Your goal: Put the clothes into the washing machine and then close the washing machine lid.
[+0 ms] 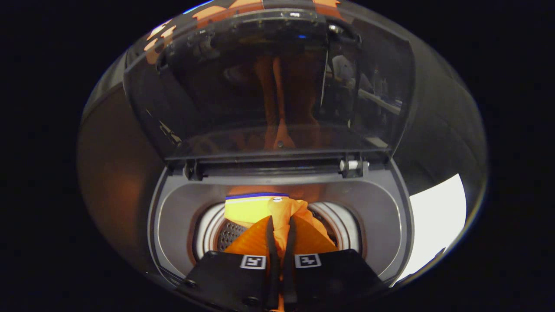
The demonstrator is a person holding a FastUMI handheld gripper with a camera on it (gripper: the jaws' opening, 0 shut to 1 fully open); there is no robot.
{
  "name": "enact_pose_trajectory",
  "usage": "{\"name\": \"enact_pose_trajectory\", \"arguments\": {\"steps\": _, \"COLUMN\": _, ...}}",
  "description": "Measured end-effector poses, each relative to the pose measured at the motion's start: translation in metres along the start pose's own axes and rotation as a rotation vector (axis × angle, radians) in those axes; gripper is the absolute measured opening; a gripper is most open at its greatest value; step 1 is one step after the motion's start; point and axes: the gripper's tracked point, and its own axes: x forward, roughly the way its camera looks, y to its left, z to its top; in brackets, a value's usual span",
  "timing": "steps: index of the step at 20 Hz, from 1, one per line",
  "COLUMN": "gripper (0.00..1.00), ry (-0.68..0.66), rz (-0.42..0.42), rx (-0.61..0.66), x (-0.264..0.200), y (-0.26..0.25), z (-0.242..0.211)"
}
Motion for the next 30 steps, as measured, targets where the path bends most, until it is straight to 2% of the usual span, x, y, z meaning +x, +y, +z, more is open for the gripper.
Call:
{"name": "enact_pose_trajectory", "arguments": {"steps": 4, "gripper": 0.25, "ry": 0.042, "rz": -0.008, "rx": 0.027, "x": 0.005, "y": 0.001, "z": -0.013}}
{"name": "enact_pose_trajectory", "arguments": {"steps": 5, "gripper": 0.25, "ry": 0.041, "rz": -0.004, "rx": 0.030, "x": 0.003, "y": 0.001, "z": -0.012}}
{"name": "enact_pose_trajectory", "arguments": {"steps": 7, "gripper": 0.34, "ry": 0.005, "rz": -0.008, "rx": 0.020, "x": -0.001, "y": 0.001, "z": 0.000}}
{"name": "enact_pose_trajectory", "arguments": {"steps": 10, "gripper": 0.32, "ry": -0.024, "rz": -0.012, "rx": 0.014, "x": -0.011, "y": 0.000, "z": 0.016}}
{"name": "enact_pose_trajectory", "arguments": {"steps": 13, "gripper": 0.47, "ry": -0.033, "rz": -0.011, "rx": 0.020, "x": -0.026, "y": -0.001, "z": 0.023}}
{"name": "enact_pose_trajectory", "arguments": {"steps": 18, "gripper": 0.99, "ry": -0.068, "rz": -0.006, "rx": -0.021, "x": -0.067, "y": -0.002, "z": 0.036}}
{"name": "enact_pose_trajectory", "arguments": {"steps": 24, "gripper": 1.00, "ry": -0.200, "rz": 0.006, "rx": -0.094, "x": -0.132, "y": -0.001, "z": 0.084}}
{"name": "enact_pose_trajectory", "arguments": {"steps": 30, "gripper": 1.00, "ry": -0.307, "rz": 0.025, "rx": -0.051, "x": -0.186, "y": -0.001, "z": 0.142}}
